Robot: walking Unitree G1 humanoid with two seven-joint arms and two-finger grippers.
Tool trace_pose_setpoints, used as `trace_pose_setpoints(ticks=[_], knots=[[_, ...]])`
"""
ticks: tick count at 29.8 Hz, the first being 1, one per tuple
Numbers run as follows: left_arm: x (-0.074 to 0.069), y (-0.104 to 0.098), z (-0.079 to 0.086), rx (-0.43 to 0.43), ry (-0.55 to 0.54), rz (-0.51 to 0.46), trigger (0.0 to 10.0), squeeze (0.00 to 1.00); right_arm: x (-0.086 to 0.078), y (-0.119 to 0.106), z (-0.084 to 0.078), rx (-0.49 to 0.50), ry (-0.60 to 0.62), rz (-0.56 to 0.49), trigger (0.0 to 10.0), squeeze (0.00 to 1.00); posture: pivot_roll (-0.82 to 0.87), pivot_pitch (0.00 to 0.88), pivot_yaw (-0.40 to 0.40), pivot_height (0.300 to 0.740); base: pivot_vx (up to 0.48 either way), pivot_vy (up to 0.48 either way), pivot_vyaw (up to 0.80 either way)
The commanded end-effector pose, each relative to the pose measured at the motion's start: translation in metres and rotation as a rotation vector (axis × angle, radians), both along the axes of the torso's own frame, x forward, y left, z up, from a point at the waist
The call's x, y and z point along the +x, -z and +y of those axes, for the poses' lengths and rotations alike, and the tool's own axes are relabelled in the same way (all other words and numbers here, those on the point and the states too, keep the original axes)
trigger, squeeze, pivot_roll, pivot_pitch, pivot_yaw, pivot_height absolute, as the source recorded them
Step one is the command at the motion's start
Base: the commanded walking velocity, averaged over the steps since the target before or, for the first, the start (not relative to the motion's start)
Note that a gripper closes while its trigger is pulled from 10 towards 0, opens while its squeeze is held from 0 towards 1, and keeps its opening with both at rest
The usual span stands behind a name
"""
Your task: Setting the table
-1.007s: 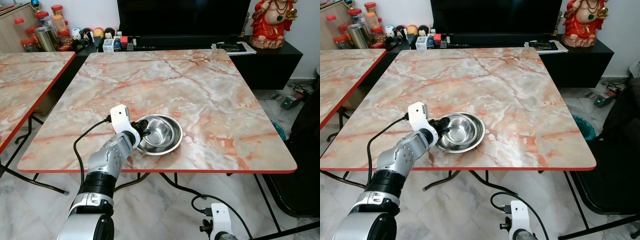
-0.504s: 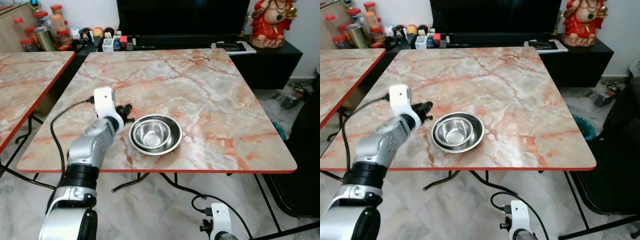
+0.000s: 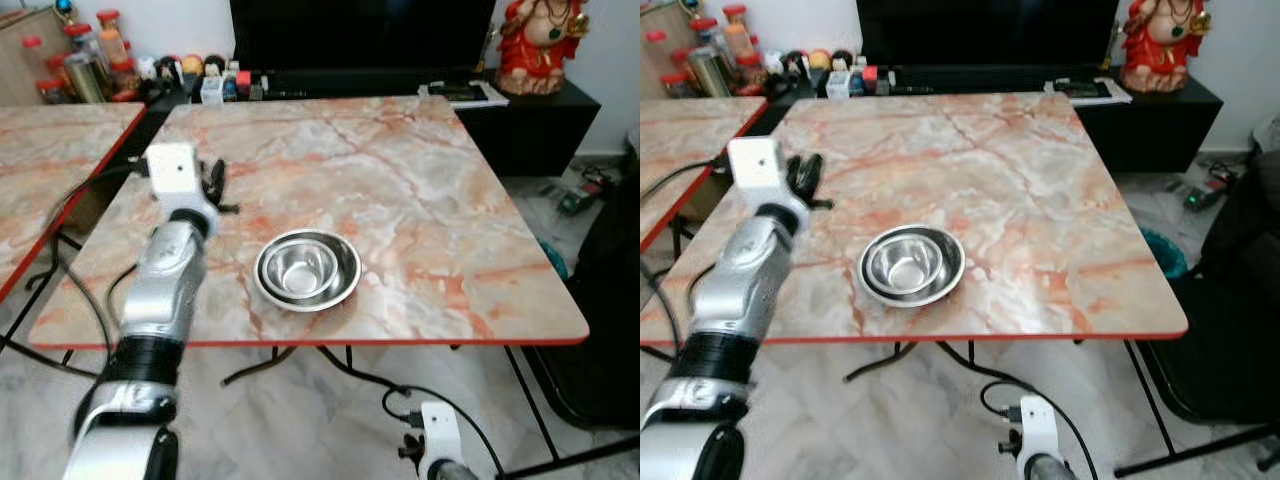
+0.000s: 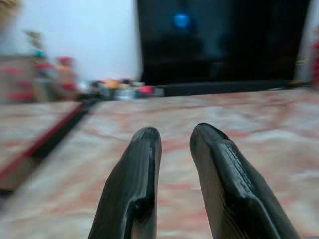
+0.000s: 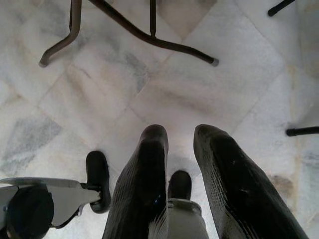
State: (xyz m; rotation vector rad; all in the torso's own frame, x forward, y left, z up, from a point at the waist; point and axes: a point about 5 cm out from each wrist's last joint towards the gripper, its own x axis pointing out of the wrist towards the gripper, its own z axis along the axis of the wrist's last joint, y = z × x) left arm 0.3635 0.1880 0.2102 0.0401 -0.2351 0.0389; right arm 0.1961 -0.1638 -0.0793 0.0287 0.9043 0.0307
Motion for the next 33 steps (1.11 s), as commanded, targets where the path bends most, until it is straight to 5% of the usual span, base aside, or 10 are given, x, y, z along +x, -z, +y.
trace_pose_setpoints(ticks=[1,3,4,5,10,12,16,21,25,33], knots=[[-0.003,0.008,0.011,0.013,-0.058,-0.002,10.0,0.0,0.004,-0.002,0.001,0.005,0.008,-0.016,10.0,0.0,0.01,0.0,0.024,0.74,0.0,0.0,0.0],[-0.012,0.019,0.037,0.105,-0.203,-0.008,10.0,0.0,0.005,-0.003,-0.001,0.003,0.009,-0.021,10.0,0.0,0.01,0.0,0.016,0.74,0.0,0.0,0.0],[-0.012,0.019,0.037,0.105,-0.203,-0.008,10.0,0.0,0.005,-0.003,-0.001,0.003,0.009,-0.021,10.0,0.0,0.01,0.0,0.016,0.74,0.0,0.0,0.0],[-0.021,0.026,0.057,0.153,-0.303,-0.012,10.0,0.0,0.005,-0.003,-0.002,0.0,0.007,-0.022,10.0,0.0,0.02,0.0,0.013,0.74,0.0,0.0,0.0],[-0.033,0.037,0.083,0.259,-0.426,0.033,10.0,0.0,0.005,-0.003,-0.003,-0.002,0.002,-0.021,10.0,0.0,0.02,0.0,0.007,0.74,0.0,0.0,0.0],[-0.046,0.049,0.108,0.355,-0.519,0.087,10.0,0.0,0.005,-0.003,-0.002,-0.003,-0.004,-0.021,10.0,0.0,0.02,0.0,0.007,0.74,0.0,0.0,0.0],[-0.056,0.056,0.126,0.376,-0.602,0.121,10.0,0.0,0.004,-0.003,-0.002,-0.004,-0.007,-0.02,10.0,0.0,0.03,0.0,0.002,0.74,0.0,0.0,0.0],[-0.094,0.089,0.174,0.529,-0.93,0.349,10.0,0.0,0.004,-0.002,-0.002,-0.006,-0.017,-0.017,10.0,0.0,0.03,0.0,0.004,0.74,0.0,0.0,0.0],[-0.118,0.107,0.192,0.509,-1.067,0.444,10.0,0.0,0.003,-0.002,-0.001,-0.005,-0.018,-0.016,10.0,0.0,0.03,0.0,0.006,0.74,0.0,0.0,0.0],[-0.15,0.158,0.188,0.532,-1.145,0.657,10.0,0.0,0.0,0.0,0.0,-0.005,-0.013,-0.009,10.0,0.0,0.02,0.0,0.025,0.74,0.0,0.0,0.0]])
